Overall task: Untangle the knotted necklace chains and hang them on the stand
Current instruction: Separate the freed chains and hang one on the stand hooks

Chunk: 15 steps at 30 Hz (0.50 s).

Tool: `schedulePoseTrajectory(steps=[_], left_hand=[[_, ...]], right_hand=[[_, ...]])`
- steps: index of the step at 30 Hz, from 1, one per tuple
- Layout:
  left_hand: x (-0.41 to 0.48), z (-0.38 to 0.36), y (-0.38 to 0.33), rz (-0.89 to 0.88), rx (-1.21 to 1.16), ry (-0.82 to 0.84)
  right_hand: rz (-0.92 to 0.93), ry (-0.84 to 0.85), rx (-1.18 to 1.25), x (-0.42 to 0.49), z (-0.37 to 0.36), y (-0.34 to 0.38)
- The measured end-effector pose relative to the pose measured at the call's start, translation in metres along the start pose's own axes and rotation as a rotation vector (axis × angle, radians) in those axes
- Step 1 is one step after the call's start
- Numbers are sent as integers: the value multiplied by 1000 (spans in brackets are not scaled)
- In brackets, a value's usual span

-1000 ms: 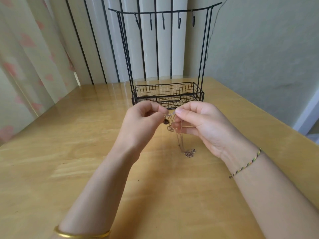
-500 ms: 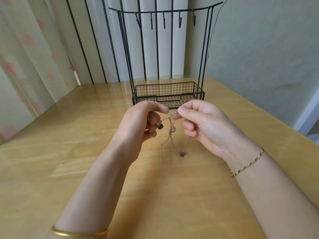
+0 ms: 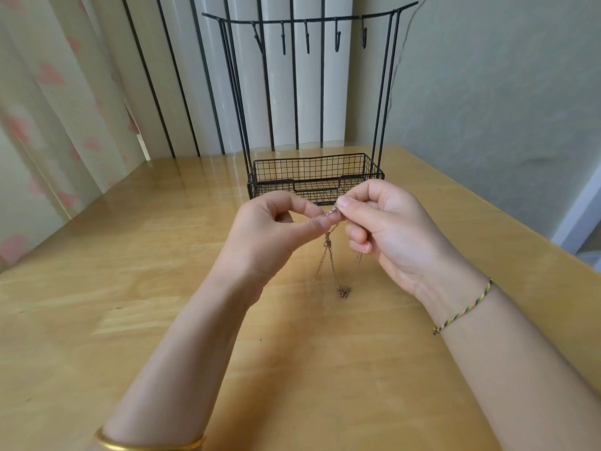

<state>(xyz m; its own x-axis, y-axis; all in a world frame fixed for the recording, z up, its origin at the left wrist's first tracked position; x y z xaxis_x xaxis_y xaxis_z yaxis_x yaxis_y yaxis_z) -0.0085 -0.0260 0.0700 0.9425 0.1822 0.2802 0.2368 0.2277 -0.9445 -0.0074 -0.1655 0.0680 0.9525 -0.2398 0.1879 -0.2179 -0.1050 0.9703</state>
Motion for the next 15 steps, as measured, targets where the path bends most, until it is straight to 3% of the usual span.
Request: schedulePoseTrajectory(steps=[15], left_hand=[[7, 8, 6, 3, -70, -141]], right_hand=[[2, 75, -222, -1, 0, -6]])
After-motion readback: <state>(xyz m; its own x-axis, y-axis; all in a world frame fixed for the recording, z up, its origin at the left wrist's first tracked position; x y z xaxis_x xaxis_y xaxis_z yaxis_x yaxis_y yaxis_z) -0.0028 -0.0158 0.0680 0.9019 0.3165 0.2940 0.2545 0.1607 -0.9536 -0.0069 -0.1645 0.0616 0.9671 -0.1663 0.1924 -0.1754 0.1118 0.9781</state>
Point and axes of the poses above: each hand's wrist, its own x-axis towards the middle knuckle, its own z-axis out of the back of the hand, y = z × x, the point moved 5 cm from there along x, towards the middle knuckle, and after that the axes turned 15 degrees about -y, right-handed, at the moved point
